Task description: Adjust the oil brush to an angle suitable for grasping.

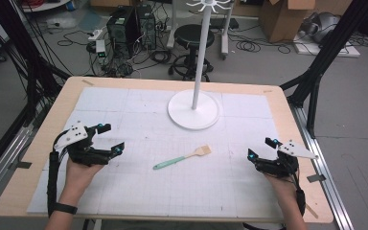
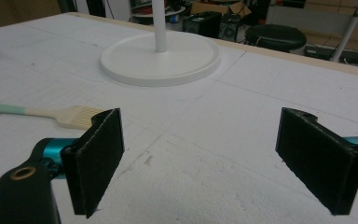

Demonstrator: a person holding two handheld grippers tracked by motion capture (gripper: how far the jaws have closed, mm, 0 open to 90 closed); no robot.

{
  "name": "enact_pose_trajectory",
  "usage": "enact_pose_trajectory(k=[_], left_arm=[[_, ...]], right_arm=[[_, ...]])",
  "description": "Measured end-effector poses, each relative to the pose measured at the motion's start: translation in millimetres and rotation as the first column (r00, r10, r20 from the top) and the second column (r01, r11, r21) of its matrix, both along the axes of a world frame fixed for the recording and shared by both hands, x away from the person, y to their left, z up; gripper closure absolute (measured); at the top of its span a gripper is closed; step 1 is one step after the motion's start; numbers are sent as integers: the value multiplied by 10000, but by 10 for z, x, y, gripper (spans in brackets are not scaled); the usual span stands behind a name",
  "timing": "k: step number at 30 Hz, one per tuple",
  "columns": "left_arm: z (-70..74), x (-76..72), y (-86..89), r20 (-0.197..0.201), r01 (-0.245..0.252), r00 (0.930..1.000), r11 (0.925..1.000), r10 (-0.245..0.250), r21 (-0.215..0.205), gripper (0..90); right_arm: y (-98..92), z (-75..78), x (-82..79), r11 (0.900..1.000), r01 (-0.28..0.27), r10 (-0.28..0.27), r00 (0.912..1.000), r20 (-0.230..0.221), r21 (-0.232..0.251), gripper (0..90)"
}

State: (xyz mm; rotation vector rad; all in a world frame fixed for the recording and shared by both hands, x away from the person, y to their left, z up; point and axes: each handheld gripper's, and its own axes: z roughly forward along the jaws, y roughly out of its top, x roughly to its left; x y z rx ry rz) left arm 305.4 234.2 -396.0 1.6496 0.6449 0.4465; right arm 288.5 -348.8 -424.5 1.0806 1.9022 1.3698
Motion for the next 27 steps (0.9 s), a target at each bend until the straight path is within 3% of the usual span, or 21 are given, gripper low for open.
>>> enact_pose_trajectory(k=[13,22,27], left_arm=[[28,8,-118,-206,291,9994,9995,-288,152,92],[61,26,-232,-208,630,9978,9980,-630,23,92],[53,44,-390,-324,986,9947,9942,-972,434,93]], right_arm=[[-14,-3,19,10000,39,-39,10000,9,71,147],[-7,-9,30,10000,-6,6,10000,-9,59,147],[-2,-4,32,10000,-38,38,10000,31,23,147]])
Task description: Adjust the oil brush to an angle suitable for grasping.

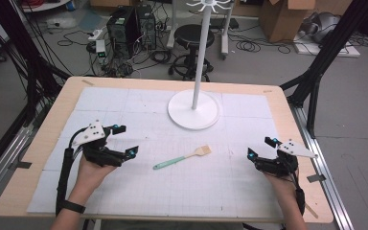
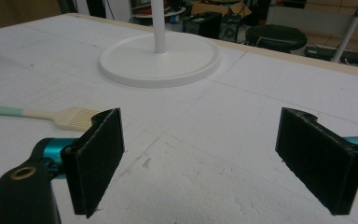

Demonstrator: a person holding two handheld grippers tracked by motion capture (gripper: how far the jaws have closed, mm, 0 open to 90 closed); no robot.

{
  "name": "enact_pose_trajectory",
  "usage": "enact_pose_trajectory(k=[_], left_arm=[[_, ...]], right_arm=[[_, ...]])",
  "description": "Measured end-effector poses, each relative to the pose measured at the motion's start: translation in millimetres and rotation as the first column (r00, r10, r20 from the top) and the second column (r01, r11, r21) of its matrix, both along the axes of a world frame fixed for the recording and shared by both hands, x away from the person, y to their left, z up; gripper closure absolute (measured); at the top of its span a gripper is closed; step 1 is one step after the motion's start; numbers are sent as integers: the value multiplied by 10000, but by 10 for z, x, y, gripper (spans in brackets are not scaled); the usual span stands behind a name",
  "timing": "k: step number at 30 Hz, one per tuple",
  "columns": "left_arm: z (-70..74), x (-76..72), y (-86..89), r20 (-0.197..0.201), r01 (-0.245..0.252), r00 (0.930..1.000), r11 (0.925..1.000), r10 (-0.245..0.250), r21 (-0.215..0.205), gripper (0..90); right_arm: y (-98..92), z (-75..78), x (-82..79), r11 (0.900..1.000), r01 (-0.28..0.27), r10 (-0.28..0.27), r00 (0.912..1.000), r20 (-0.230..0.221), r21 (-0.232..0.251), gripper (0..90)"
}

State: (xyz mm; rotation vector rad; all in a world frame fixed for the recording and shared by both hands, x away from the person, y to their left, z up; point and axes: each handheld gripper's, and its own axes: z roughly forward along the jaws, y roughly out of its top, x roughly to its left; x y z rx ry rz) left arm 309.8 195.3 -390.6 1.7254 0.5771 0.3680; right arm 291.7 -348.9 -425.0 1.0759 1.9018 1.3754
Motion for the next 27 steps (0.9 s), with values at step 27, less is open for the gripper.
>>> enact_pose_trajectory(k=[27], left_arm=[[-284,221,-935,-1205,1441,9847,9765,-1256,1600,245]], right_arm=[[-4,-1,11,10000,-58,58,10000,-31,59,147]])
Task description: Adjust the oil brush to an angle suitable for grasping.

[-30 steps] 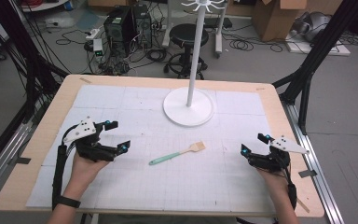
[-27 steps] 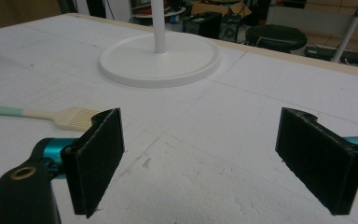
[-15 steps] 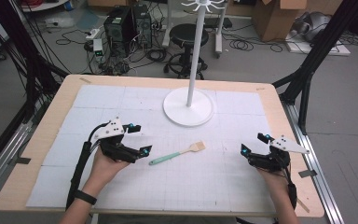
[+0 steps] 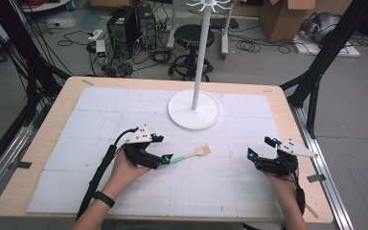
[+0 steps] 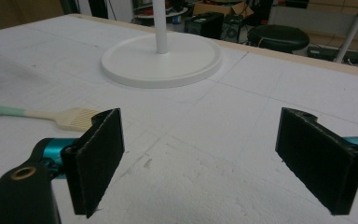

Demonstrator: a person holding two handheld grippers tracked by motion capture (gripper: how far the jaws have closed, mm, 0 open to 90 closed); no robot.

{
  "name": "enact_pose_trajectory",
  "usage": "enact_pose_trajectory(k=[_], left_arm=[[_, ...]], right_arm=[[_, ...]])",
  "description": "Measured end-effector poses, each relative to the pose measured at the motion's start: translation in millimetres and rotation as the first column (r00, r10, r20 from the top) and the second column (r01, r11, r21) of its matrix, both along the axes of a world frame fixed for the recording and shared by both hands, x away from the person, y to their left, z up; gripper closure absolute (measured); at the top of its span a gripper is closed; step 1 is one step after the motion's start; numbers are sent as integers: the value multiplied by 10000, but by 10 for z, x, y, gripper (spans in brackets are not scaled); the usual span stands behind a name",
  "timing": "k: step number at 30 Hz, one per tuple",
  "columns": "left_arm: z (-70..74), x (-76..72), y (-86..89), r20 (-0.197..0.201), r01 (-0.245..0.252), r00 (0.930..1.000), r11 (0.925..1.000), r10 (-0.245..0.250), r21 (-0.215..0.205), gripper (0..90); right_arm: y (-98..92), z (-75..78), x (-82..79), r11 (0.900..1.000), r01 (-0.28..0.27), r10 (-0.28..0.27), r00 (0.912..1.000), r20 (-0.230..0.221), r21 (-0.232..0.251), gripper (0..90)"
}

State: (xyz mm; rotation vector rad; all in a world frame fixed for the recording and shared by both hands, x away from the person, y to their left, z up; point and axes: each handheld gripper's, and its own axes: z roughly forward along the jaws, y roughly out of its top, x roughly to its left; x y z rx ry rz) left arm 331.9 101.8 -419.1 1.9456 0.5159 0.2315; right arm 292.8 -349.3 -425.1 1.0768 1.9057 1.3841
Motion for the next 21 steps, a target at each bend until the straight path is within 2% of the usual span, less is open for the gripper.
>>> enact_pose_trajectory(k=[4,10,14,21], left_arm=[[-28,-4,-74,26,92,10000,9994,-93,330,294],[-97,2,-147,-189,96,9998,9961,-80,878,407],[-156,1,-201,-351,6,9994,9873,51,1588,446],[-209,-9,-272,-654,200,9978,9789,-68,2035,541]], right_arm=[[-1,-1,0,10000,-12,12,10000,2,-20,147],[2,-1,-1,10000,-13,13,10000,-39,-2,147],[1,-6,7,10000,-12,12,10000,-49,-17,147],[0,-5,6,10000,-12,12,10000,-56,1,148]])
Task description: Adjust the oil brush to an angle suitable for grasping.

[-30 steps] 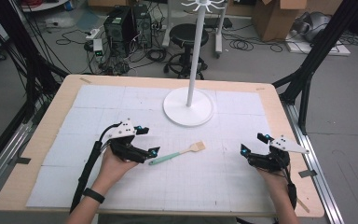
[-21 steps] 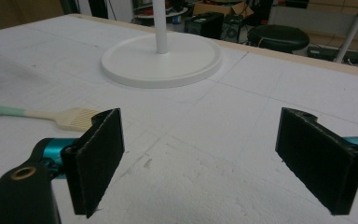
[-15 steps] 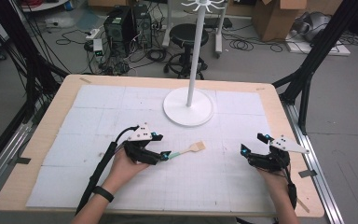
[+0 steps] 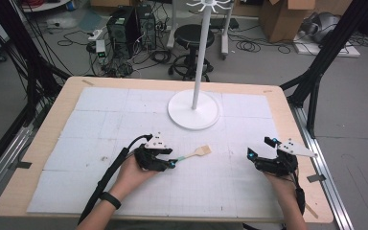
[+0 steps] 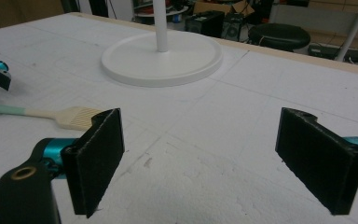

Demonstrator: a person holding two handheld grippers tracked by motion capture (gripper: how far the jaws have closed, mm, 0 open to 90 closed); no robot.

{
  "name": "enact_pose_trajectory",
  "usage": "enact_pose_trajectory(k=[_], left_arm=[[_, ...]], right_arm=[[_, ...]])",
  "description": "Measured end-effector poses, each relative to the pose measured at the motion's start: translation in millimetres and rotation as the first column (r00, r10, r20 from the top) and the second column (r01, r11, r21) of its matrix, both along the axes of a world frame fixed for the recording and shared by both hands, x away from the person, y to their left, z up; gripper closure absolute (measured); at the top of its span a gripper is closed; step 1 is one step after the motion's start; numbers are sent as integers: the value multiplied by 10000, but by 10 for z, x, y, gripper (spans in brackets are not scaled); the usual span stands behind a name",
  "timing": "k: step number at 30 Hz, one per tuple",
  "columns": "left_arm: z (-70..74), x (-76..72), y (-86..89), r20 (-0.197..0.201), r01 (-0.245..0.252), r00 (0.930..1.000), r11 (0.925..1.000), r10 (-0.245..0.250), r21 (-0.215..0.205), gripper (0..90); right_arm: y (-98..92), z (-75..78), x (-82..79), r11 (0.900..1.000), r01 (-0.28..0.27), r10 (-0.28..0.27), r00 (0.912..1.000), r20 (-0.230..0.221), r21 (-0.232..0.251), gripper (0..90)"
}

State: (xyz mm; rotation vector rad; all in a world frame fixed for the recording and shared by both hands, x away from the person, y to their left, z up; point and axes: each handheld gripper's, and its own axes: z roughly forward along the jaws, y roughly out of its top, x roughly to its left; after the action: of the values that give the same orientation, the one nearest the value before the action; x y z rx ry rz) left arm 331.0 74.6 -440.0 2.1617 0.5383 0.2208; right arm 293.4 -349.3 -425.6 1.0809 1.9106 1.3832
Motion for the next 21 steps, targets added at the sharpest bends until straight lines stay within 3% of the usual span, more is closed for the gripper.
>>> enact_pose_trajectory(k=[11,21], left_arm=[[-36,2,-50,-232,-58,9997,9991,68,423,640],[-36,-27,-99,-93,-372,9992,9969,379,687,682]], right_arm=[[-1,-2,3,10000,-5,5,10000,-16,1,148],[-3,-5,7,10000,-9,9,10000,-31,-26,149]])
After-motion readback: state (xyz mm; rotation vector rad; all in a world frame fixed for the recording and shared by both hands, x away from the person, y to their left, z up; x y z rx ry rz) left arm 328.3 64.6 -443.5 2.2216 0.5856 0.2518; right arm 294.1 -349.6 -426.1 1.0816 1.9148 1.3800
